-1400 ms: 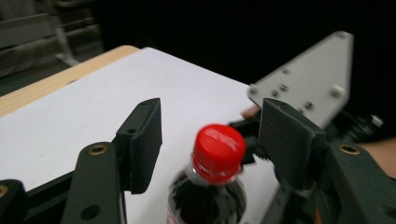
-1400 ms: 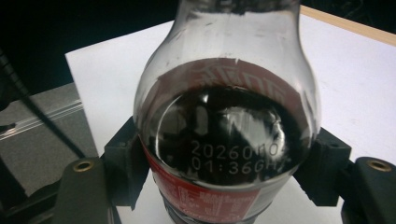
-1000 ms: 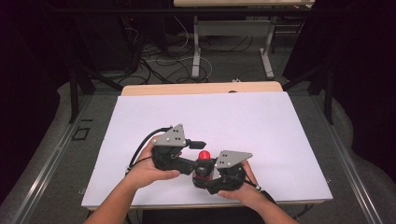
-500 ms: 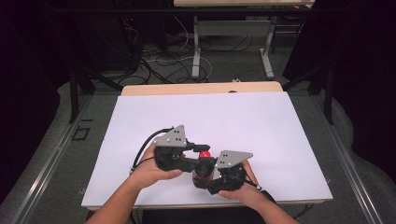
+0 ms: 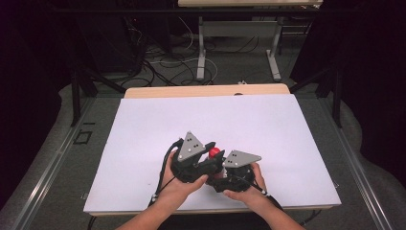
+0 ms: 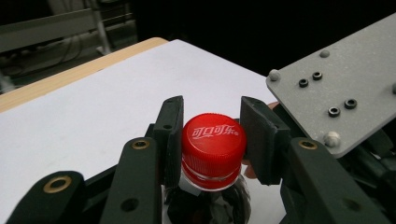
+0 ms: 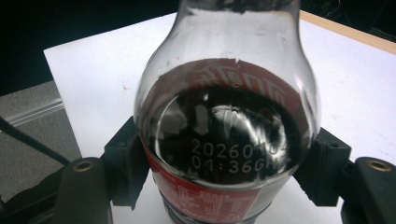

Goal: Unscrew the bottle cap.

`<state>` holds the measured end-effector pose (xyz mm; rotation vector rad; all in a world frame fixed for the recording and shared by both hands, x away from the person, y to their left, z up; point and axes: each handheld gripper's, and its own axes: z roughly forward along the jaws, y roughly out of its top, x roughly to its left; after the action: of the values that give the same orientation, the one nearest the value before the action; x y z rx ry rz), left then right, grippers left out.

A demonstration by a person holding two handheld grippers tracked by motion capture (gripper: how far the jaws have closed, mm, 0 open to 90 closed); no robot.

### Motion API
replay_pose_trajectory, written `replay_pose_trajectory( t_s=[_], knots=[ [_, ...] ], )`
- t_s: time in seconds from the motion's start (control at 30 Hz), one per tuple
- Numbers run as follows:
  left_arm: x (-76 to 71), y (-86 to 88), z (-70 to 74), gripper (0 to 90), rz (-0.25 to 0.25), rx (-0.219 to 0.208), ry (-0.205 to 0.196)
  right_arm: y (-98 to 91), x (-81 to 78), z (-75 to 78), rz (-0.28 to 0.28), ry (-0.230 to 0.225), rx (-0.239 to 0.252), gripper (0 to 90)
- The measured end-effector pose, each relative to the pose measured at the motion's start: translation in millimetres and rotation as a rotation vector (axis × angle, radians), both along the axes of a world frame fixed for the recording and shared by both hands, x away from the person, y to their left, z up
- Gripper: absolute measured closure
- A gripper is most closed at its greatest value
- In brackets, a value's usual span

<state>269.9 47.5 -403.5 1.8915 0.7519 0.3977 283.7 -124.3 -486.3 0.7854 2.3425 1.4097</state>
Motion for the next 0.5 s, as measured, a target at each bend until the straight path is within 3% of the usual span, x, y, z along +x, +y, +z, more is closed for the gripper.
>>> replay_pose_trajectory(
  t_s=[0.23, 0.37, 0.5],
  knots=[
    [2.0, -3.2, -0.1, 61.4, 0.023, 0.000, 0.012, -0.2, 0.2, -0.3, -0.042, -0.005, -0.022, 29.5],
    [4.2, -1.4, 1.3, 60.7, -0.008, -0.008, 0.025, -0.6, 0.4, -0.3, -0.033, 0.002, -0.009, 29.5],
    [7.2, 2.9, 3.9, 46.1, -0.049, -0.009, 0.037, -2.4, 1.6, 0.6, -0.018, 0.015, 0.014, 29.5]
  ],
)
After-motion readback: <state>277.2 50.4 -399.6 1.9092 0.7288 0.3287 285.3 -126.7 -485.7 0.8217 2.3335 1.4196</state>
